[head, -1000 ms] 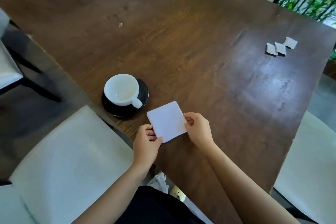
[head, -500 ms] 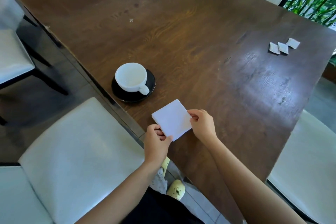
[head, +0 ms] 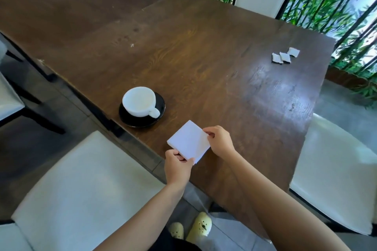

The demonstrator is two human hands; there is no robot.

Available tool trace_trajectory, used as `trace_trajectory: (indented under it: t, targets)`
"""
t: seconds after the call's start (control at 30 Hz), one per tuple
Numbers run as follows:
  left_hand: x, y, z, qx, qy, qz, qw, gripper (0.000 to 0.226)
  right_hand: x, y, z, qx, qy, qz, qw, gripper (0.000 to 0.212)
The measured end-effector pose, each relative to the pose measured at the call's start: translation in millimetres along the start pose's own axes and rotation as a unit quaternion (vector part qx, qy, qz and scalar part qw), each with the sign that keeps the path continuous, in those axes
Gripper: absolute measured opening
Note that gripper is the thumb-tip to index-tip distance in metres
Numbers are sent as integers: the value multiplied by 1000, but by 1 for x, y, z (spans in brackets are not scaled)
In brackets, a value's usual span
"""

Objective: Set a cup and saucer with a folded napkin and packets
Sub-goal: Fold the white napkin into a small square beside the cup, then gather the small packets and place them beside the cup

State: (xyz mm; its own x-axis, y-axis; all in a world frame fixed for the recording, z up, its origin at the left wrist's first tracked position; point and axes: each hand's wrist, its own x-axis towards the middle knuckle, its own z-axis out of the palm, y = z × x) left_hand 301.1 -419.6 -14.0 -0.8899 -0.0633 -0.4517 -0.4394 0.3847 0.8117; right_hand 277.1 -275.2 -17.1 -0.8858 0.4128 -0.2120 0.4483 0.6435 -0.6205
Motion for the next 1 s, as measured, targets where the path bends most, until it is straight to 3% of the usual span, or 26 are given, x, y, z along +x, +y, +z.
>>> trace_trajectory:
  t: [0.2,0.37,0.47,0.6,0.83,1.0]
  targets:
    - [-1,1,-10,4,-9,-6,1000,37,-2,-3,-14,-3,-36,19,999,37]
    - [13,25,-25,144,32,166,975,23,4,-1,-47,-32,-76,35,996,36]
    - [35,61,-18,250,-48,214,943,23,13,0,-75,-80,-103,35,991,39]
    - [56,115,11,368,-183,218,885,34,32,10,-116,-134,-132,36,982,44]
    - [56,206,85,456,-286,292,790,36,79,56,-211,-150,-172,40,973,53]
    - [42,255,166,488,-333,261,764,40,115,106,-279,-177,-204,30,962,50]
